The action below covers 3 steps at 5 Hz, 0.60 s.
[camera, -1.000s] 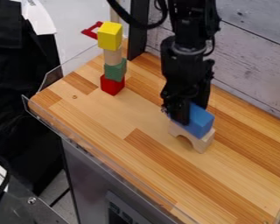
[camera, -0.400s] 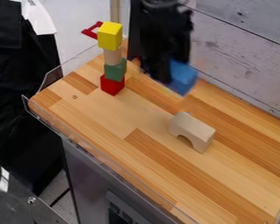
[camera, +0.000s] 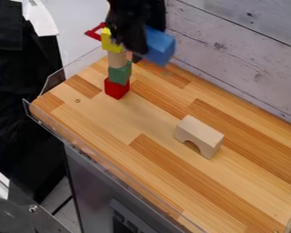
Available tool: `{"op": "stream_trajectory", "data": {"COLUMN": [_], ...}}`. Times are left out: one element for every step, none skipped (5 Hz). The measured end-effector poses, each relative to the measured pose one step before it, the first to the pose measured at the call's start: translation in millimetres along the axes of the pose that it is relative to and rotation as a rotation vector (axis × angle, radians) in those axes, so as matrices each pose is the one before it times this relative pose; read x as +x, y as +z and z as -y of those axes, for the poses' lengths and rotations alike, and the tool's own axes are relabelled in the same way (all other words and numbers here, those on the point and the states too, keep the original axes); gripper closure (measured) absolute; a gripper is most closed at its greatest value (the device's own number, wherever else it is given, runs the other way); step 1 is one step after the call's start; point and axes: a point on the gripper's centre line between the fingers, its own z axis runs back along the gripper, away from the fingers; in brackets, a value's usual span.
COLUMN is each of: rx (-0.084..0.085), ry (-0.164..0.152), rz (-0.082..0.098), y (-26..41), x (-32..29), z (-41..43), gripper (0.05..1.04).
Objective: Put blue block on top of yellow block
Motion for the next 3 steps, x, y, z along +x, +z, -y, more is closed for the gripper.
{"op": "stream_trajectory", "data": {"rx": [-0.0115, 0.0074, 0.0137], "ry": [0.0057, -0.0004, 0.0185], "rz": [0.0033, 0.0044, 0.0041], "y": [6.89, 2.86, -4.18], "x": [8.34, 6.89, 7.52], "z": [5.11, 4.23, 2.61], "gripper": [0.522, 0.521, 0.521]}}
